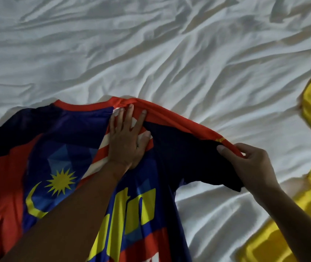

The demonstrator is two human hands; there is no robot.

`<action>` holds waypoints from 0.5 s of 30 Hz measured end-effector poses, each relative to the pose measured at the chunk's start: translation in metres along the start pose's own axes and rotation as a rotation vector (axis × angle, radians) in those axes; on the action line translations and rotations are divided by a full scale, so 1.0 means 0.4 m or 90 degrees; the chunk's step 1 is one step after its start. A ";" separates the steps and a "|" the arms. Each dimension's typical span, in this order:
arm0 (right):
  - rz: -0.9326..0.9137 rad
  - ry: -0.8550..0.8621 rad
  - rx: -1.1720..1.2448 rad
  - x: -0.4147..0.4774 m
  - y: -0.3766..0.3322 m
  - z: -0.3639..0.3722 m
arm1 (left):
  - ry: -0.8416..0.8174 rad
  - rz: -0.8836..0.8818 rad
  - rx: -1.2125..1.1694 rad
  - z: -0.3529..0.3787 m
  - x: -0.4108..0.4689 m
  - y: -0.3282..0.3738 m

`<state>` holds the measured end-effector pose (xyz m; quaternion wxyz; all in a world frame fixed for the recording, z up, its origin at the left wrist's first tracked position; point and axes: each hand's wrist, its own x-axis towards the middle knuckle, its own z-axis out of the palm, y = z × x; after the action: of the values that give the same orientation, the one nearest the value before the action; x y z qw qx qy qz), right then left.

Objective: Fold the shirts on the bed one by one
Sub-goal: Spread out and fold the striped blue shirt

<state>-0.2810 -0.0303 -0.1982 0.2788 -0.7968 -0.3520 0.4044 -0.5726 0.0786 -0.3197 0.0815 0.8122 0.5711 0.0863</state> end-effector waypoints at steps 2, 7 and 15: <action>0.022 0.071 -0.002 -0.003 0.027 -0.015 | -0.002 -0.001 -0.002 -0.001 0.001 -0.001; 0.073 0.110 0.241 -0.014 0.035 -0.025 | -0.026 -0.006 0.006 -0.007 0.002 0.003; 0.168 0.173 0.340 0.019 0.019 -0.025 | 0.078 0.000 -0.054 -0.087 0.041 0.074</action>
<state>-0.2668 -0.0302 -0.2019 0.4677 -0.7807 -0.0870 0.4053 -0.5482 0.0853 -0.2783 0.0804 0.8011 0.5711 0.1601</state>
